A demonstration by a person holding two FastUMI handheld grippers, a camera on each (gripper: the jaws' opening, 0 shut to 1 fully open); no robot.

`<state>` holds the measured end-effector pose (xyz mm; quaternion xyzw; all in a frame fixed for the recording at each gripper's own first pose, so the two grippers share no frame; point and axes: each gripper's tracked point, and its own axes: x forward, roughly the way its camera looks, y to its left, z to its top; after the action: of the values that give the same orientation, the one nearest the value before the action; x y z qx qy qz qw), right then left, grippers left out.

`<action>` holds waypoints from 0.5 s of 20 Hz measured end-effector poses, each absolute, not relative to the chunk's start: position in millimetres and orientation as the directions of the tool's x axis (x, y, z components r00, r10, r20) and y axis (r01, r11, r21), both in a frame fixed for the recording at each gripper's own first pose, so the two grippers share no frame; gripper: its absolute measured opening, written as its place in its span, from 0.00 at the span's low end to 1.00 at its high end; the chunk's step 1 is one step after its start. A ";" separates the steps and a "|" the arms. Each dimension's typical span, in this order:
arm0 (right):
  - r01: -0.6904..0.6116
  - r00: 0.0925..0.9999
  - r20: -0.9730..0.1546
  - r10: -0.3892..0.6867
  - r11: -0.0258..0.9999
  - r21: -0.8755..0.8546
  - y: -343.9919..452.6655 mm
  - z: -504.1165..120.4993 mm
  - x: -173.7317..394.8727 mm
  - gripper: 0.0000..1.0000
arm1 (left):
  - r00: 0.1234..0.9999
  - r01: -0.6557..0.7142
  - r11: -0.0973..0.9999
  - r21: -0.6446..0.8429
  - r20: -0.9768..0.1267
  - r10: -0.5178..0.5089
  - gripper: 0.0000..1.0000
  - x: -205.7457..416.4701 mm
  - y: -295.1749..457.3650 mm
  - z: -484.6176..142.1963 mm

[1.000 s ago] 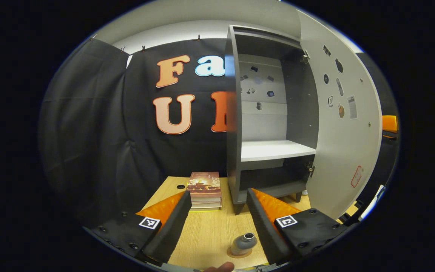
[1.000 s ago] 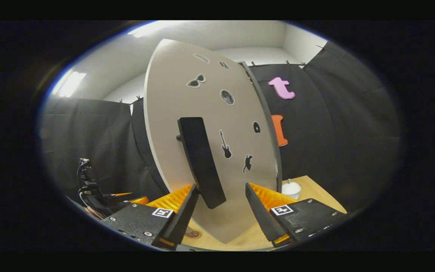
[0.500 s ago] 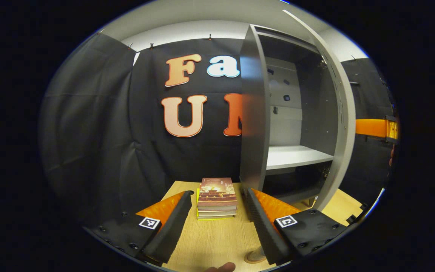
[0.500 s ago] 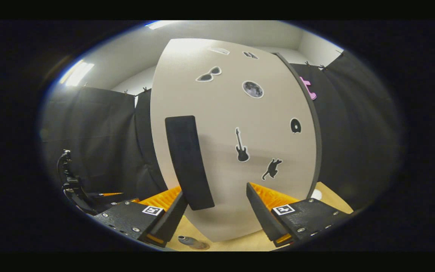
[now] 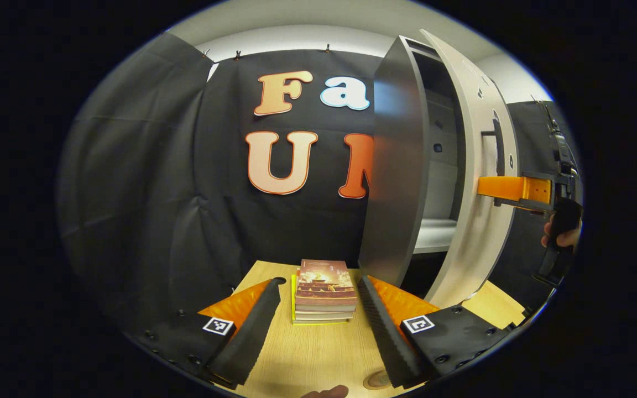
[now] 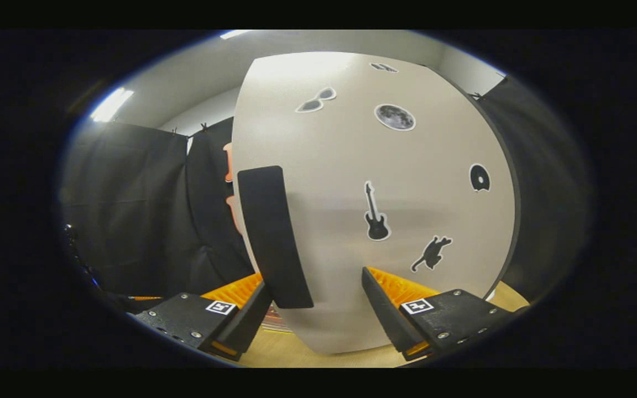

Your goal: Open the cabinet door with the right hand, grasp the bottle in the cabinet with the left hand and place it on the coaster, then close the cabinet door with the right hand.

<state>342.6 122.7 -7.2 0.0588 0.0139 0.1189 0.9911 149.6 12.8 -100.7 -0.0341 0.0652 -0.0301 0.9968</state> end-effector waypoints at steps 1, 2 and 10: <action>-0.217 0.975 -0.012 0.220 0.969 0.115 123.4 -5.5 342.5 0.93 | 0.990 0.055 0.996 -0.077 -0.129 -0.064 0.95 154.4 15.8 -103.3; -0.199 0.980 -0.011 0.201 0.975 0.098 122.9 -5.8 343.8 0.94 | 0.989 0.052 0.995 -0.080 -0.132 -0.063 0.95 158.8 19.0 -106.2; -0.085 0.996 0.012 0.084 0.994 0.073 123.4 -10.2 348.7 0.94 | 0.983 0.052 0.995 -0.084 -0.169 -0.066 0.96 187.1 28.5 -129.3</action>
<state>348.7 123.4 -10.2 0.0365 -0.0044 0.0423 0.9984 187.1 28.5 -129.3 -0.0397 0.0860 -0.0298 0.9951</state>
